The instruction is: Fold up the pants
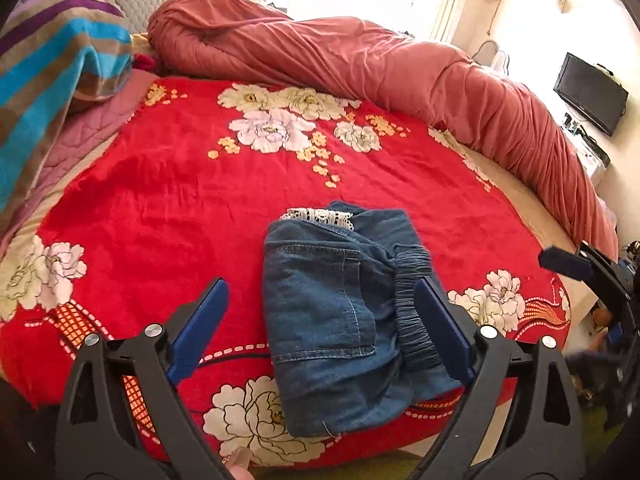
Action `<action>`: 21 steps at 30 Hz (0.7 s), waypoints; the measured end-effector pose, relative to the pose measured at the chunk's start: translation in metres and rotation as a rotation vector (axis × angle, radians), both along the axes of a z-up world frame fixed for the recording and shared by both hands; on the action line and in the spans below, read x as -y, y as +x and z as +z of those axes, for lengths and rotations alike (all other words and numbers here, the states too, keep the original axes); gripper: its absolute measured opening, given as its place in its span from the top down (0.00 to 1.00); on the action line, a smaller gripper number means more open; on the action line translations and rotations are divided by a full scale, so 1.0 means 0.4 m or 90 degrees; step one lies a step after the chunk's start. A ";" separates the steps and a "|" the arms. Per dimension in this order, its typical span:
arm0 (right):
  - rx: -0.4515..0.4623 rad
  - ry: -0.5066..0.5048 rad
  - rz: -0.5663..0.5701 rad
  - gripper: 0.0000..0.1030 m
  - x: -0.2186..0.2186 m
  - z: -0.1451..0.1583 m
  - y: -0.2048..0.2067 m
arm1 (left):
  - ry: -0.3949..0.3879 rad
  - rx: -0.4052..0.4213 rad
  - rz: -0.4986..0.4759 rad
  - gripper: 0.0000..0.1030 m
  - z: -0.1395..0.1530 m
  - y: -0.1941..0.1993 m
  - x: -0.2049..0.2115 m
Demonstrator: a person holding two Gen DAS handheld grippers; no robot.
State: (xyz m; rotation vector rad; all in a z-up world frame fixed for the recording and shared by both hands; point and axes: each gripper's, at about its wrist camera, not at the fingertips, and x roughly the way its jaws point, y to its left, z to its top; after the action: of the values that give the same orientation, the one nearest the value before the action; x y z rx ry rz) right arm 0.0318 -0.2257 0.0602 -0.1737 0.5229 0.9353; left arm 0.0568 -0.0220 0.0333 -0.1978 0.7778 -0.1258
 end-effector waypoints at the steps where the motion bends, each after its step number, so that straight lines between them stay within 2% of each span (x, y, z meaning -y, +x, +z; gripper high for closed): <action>1: 0.001 0.005 -0.009 0.20 0.005 0.003 0.004 | -0.002 0.004 0.001 0.16 0.005 -0.005 -0.001; 3: 0.003 0.009 -0.025 0.15 0.011 0.005 0.011 | -0.003 0.009 0.003 0.10 0.011 -0.010 -0.003; 10: 0.007 0.008 -0.085 0.11 0.033 0.003 0.036 | 0.003 0.015 0.024 0.10 0.011 -0.024 -0.019; 18: -0.009 0.007 -0.147 0.09 0.058 -0.013 0.065 | 0.025 0.003 0.064 0.10 -0.025 -0.025 -0.055; 21: -0.025 0.002 -0.171 0.09 0.065 -0.027 0.083 | 0.015 -0.008 0.069 0.10 -0.045 -0.021 -0.069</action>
State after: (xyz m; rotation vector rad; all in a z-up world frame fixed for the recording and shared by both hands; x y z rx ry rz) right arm 0.0649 -0.2516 0.0493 -0.0797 0.5654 0.6784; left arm 0.0483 0.0055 0.0155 -0.2179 0.7793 -0.0119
